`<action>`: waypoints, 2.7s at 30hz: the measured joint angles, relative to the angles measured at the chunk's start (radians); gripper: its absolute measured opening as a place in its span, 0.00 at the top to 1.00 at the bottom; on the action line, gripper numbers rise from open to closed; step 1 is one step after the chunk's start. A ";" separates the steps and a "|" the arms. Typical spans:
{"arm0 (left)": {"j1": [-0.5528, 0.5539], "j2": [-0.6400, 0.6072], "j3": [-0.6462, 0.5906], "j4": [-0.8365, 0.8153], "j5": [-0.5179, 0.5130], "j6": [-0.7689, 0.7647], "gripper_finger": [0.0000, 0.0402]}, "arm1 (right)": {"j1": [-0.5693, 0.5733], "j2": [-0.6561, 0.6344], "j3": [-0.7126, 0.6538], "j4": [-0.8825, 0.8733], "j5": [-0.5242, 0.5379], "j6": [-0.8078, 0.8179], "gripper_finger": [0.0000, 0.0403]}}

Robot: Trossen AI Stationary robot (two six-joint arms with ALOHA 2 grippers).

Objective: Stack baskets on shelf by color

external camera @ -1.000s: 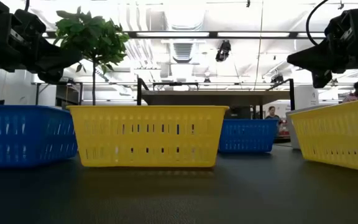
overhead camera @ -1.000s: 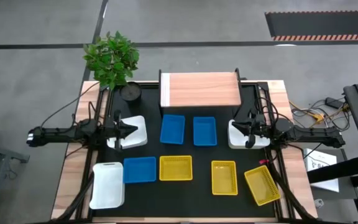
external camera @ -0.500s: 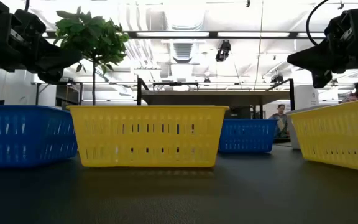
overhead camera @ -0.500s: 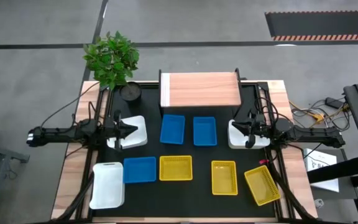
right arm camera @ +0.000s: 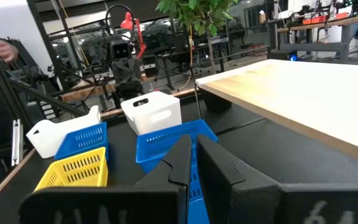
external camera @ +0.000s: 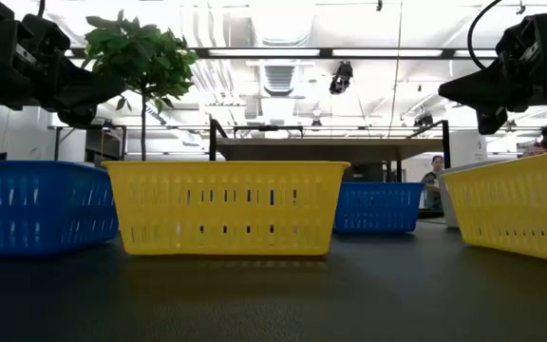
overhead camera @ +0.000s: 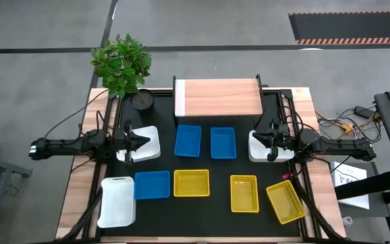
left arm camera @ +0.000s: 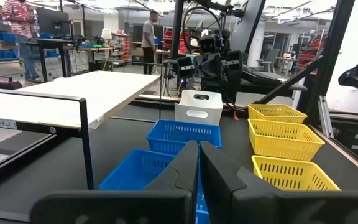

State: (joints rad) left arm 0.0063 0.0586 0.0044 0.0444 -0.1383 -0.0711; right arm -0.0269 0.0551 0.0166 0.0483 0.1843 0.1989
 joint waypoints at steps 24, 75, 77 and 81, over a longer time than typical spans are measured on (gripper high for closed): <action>0.000 0.001 0.000 0.047 -0.002 0.012 1.00 | 0.000 0.000 0.000 0.000 0.000 0.005 0.96; -0.002 0.662 0.332 0.868 -0.005 -0.119 1.00 | 0.000 0.181 0.133 0.532 -0.011 -0.384 0.96; -0.002 0.737 0.386 0.843 -0.002 -0.139 1.00 | 0.000 0.198 0.159 0.533 -0.061 -0.402 0.96; -0.003 0.871 0.495 0.760 0.002 -0.193 1.00 | 0.000 0.215 0.181 0.533 -0.152 -0.405 0.96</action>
State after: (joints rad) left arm 0.0037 0.9299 0.4994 0.8049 -0.1364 -0.2637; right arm -0.0265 0.2700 0.1977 0.5815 0.0322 -0.2061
